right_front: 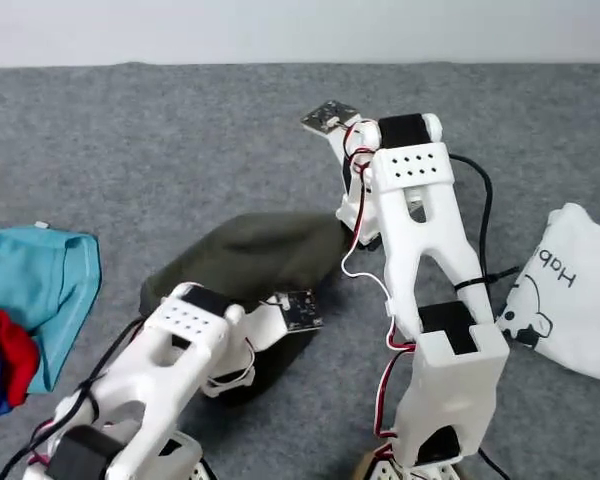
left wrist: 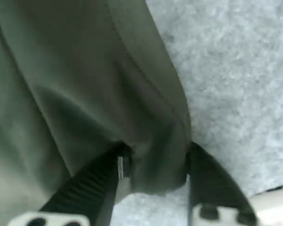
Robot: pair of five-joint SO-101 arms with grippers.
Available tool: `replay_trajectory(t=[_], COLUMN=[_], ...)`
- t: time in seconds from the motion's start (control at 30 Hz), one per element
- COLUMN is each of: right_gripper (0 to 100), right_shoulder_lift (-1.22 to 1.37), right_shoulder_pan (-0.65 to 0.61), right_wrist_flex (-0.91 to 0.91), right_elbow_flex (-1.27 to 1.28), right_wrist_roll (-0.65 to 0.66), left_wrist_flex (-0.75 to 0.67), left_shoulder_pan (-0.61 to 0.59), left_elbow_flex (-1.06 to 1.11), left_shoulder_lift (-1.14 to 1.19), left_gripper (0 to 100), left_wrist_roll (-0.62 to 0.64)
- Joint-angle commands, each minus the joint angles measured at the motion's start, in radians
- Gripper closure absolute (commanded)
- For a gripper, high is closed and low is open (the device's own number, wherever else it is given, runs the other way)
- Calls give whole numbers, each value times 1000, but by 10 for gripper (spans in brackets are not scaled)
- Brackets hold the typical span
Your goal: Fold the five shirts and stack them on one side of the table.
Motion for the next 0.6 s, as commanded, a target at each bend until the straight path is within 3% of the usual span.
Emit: replay_trajectory(t=[0.0,0.13,0.3,0.47,0.57], right_gripper=[988,988,988,987,987], right_shoulder_lift=[-8,-8,-5,-4,5], right_shoulder_pan=[13,15,15,15,13], right_wrist_flex=[39,39,39,39,38], right_elbow_flex=[-3,-3,-3,-3,-3], right_wrist_roll=[3,3,3,3,3], left_wrist_flex=[-14,54,158,170,170], left_shoulder_pan=[15,15,-11,-101,-118], left_elbow_flex=[-47,-87,-133,-139,-125], left_shoulder_lift=[12,-40,-163,-279,-295], left_gripper=[897,977,984,976,902], left_wrist_roll=[9,9,9,6,8])
